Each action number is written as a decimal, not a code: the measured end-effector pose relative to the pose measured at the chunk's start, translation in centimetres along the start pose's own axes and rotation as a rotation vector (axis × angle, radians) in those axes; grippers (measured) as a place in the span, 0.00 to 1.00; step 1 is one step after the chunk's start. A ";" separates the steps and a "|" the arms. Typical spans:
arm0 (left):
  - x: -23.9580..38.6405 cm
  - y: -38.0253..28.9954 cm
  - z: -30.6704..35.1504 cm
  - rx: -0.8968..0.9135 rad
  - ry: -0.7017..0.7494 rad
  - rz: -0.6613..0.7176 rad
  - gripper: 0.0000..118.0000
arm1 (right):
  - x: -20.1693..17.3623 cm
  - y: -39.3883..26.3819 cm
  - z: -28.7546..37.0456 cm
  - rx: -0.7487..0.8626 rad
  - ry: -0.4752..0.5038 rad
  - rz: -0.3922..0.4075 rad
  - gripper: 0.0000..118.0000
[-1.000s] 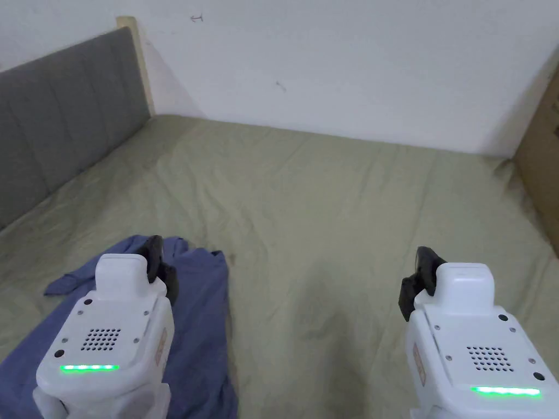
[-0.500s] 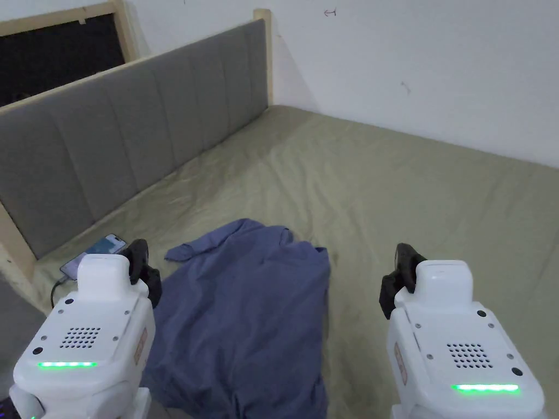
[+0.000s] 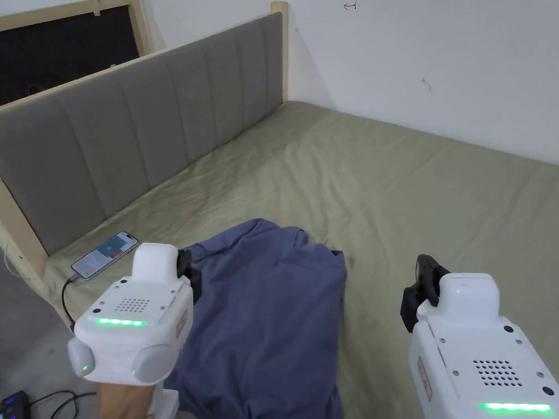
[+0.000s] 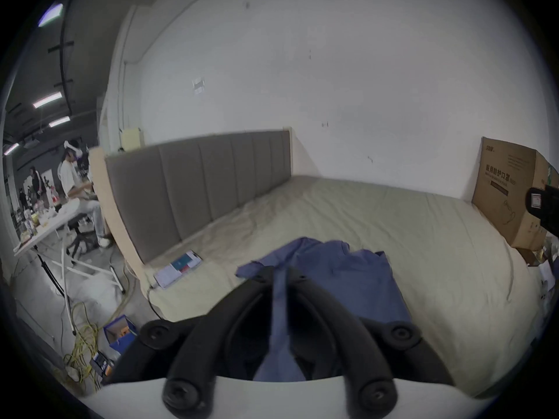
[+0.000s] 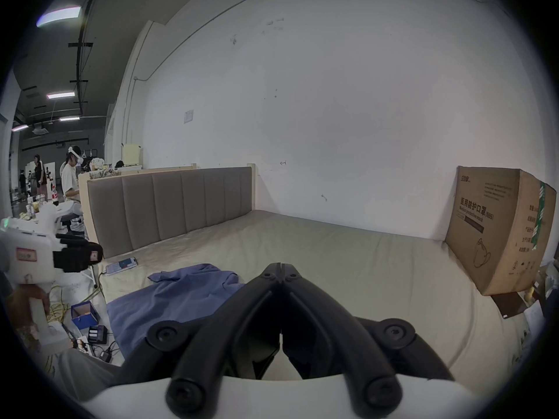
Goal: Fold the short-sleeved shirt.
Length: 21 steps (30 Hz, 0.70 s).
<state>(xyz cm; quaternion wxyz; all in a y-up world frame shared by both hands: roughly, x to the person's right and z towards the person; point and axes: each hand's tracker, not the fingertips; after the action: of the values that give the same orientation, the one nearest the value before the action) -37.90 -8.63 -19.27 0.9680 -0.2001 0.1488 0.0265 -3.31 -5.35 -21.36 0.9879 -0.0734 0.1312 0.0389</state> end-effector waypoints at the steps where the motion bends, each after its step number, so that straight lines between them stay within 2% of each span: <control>1: 0.3 0.0 -1.2 -0.045 -0.012 0.016 0.10 | 0.3 -0.2 -0.2 -0.006 -0.007 0.003 0.00; 2: 0.7 0.0 -2.1 -0.080 -0.025 0.030 0.21 | 0.6 -0.3 -0.3 -0.011 -0.014 0.006 0.00; 4: 1.6 -0.3 -4.9 -0.213 -0.025 0.038 0.66 | 1.2 -0.5 -0.7 -0.023 -0.028 0.006 0.00; 5: 2.0 -0.6 -6.3 -0.282 -0.015 0.032 0.84 | 1.5 -0.7 -0.9 -0.029 -0.034 0.006 0.00; 6: 2.4 -1.1 -7.7 -0.342 -0.029 0.030 0.89 | 1.7 -0.8 -1.1 -0.036 -0.043 0.006 0.00; 10: 4.5 -3.4 -12.1 -0.510 -0.090 0.024 0.89 | 3.0 -1.7 -1.9 -0.062 -0.071 0.002 0.00; 17: 8.3 -7.0 -17.0 -0.622 -0.091 -0.032 0.87 | 5.0 -2.9 -2.5 -0.110 -0.111 0.009 0.00; 18: 8.7 -7.6 -17.5 -0.648 -0.092 -0.035 0.78 | 5.3 -3.1 -2.6 -0.116 -0.117 0.009 0.00; 19: 9.0 -8.2 -18.0 -0.682 -0.096 -0.042 0.66 | 5.7 -3.3 -2.6 -0.122 -0.122 0.010 0.00; 21: 9.7 -9.1 -18.3 -0.719 -0.106 -0.074 0.56 | 6.2 -3.6 -2.4 -0.131 -0.132 0.010 0.00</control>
<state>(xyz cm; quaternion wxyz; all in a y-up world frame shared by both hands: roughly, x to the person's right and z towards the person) -32.71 -24.27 -34.71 0.8424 -0.5313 0.0723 0.0526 2.36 -8.88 -24.85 0.9872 -0.1344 0.0632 0.0573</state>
